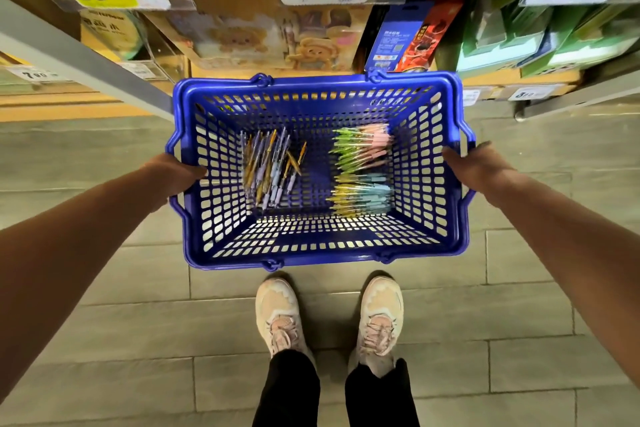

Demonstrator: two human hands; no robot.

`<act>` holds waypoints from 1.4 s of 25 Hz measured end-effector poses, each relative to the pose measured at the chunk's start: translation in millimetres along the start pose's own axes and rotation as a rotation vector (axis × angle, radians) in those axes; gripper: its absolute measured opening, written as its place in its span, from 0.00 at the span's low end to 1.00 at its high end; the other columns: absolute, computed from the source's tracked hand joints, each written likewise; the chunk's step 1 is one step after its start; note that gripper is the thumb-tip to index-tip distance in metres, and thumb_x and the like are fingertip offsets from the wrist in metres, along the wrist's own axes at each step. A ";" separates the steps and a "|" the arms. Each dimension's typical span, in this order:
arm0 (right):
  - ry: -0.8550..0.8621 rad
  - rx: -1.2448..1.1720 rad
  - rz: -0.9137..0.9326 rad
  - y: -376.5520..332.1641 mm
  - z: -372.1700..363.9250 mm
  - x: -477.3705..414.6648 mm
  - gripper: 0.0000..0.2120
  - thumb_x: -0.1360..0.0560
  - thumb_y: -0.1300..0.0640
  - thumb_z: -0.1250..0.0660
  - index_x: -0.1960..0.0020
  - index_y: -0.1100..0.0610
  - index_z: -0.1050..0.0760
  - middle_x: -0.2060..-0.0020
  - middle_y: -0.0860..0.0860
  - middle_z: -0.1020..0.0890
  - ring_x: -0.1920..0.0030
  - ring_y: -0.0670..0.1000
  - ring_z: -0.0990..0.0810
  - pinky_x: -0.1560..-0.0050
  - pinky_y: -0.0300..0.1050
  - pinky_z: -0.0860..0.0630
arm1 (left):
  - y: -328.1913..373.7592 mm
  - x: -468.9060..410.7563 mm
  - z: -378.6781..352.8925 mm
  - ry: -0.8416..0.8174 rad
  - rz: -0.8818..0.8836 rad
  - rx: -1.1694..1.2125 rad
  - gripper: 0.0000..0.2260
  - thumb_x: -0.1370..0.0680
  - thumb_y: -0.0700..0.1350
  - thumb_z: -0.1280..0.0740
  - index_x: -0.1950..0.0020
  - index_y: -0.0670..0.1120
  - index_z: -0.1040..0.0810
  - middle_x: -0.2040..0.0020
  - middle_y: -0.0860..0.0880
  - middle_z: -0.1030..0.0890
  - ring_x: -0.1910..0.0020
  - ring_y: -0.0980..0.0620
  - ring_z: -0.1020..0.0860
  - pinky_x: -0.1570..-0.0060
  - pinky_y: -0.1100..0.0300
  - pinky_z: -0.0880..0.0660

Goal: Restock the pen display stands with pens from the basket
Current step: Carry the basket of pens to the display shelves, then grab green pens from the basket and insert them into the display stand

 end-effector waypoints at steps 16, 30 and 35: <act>-0.312 -0.062 0.613 1.6 -99.9 125.9 0.05 0.20 0.55 0.32 0.46 0.52 0.20 0.53 0.44 0.16 0.54 0.45 0.18 0.57 0.25 0.30 | 34.3 163.6 -142.5 -0.306 -0.250 0.278 0.08 0.21 0.45 0.36 0.58 0.49 0.19 0.59 0.46 0.15 0.55 0.42 0.18 0.53 0.48 0.21; 0.109 0.830 0.810 -98.4 -182.7 -112.2 0.16 0.22 0.65 0.39 0.36 0.57 0.25 0.40 0.57 0.21 0.40 0.61 0.19 0.43 0.56 0.21 | 55.7 18.5 -188.6 -0.534 -0.139 0.641 0.06 0.19 0.44 0.36 0.54 0.46 0.21 0.67 0.51 0.16 0.65 0.51 0.20 0.63 0.59 0.26; 0.175 1.022 0.941 -106.4 -186.5 -117.3 0.14 0.23 0.63 0.37 0.38 0.57 0.24 0.43 0.57 0.20 0.44 0.62 0.18 0.49 0.55 0.21 | 74.0 10.9 -179.5 -0.496 -0.305 0.517 0.10 0.17 0.47 0.40 0.56 0.48 0.23 0.64 0.51 0.18 0.65 0.53 0.22 0.62 0.61 0.28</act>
Point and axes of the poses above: each hand's wrist, its own x-axis away from the middle knuckle, its own z-axis out of the back of the hand, y = z × x, the point moved 3 cm from there along -x, towards the middle knuckle
